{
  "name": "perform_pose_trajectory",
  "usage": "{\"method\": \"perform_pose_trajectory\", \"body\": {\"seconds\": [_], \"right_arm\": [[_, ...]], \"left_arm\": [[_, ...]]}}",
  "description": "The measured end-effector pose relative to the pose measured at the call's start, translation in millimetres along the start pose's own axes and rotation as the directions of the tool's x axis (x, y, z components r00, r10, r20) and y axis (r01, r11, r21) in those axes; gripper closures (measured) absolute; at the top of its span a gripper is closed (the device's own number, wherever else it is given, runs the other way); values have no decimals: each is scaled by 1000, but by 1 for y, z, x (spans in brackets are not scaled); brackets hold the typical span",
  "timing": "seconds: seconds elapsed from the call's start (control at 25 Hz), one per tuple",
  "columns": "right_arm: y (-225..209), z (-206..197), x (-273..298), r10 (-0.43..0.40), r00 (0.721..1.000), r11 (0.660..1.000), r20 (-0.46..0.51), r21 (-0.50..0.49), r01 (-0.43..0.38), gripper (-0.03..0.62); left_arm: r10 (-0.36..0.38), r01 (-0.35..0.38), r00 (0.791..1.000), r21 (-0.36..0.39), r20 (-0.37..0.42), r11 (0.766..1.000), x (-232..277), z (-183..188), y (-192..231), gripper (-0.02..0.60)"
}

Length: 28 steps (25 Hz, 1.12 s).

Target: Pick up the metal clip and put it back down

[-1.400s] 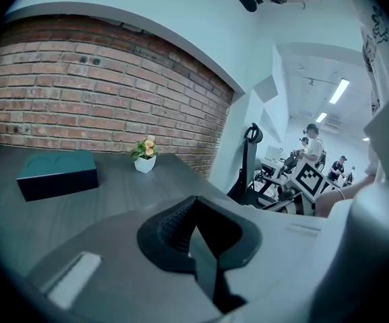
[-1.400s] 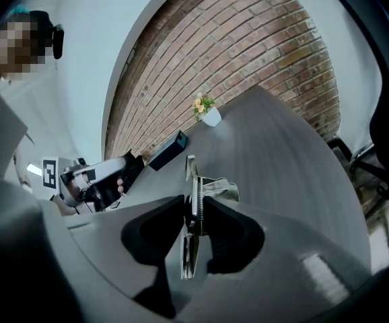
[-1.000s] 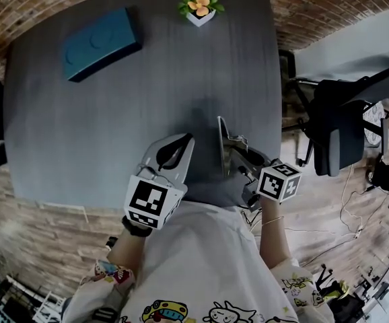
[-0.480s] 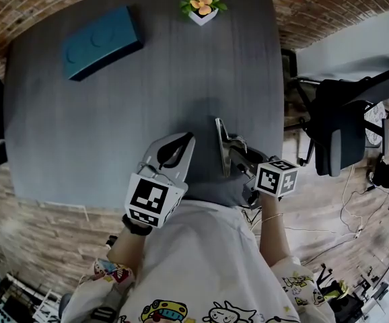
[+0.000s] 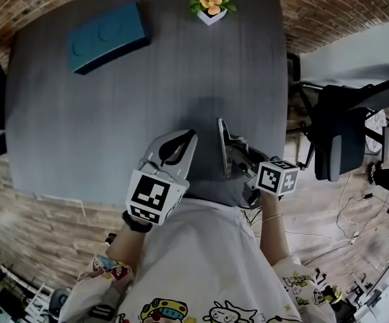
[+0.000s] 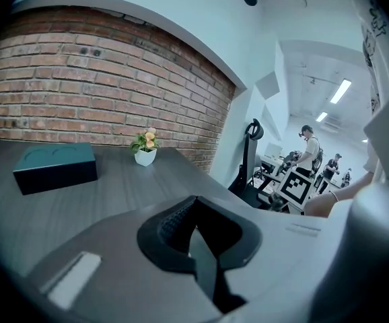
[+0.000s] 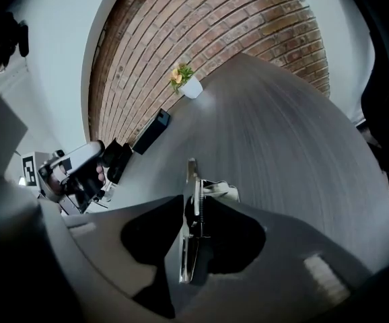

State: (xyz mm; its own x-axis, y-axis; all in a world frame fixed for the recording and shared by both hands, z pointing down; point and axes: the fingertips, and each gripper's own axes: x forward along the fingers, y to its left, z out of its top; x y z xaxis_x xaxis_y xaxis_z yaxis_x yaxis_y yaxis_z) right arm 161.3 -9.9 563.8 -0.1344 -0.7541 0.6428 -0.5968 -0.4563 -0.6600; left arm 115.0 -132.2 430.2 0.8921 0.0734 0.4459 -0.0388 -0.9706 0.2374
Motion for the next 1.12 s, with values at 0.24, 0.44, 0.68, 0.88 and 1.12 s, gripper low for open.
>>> {"method": "perform_pose_trajectory", "body": {"seconds": [0.24,0.44,0.68,0.88,1.12], "right_arm": [[3,8,-3,1,1000,999,16,-42,0,454],[2,13,-6,-20,999,998,42,-63,23,421],[7,20,-12,-45,997,989,68,-134,54,395],[21,37,-26,-48,991,969,122,-236,76,395],[43,56,-47,-30,983,933,181,-349,92,395]], "left_arm": [[16,-16,1000,-7,16,1000,-2,3,0,575],[28,-28,999,-12,17,1000,-7,2,1,575],[47,-47,998,-8,50,999,-14,9,1,575],[76,-76,994,-2,84,997,-25,16,2,575],[121,-123,984,6,132,992,-42,27,4,576]]}}
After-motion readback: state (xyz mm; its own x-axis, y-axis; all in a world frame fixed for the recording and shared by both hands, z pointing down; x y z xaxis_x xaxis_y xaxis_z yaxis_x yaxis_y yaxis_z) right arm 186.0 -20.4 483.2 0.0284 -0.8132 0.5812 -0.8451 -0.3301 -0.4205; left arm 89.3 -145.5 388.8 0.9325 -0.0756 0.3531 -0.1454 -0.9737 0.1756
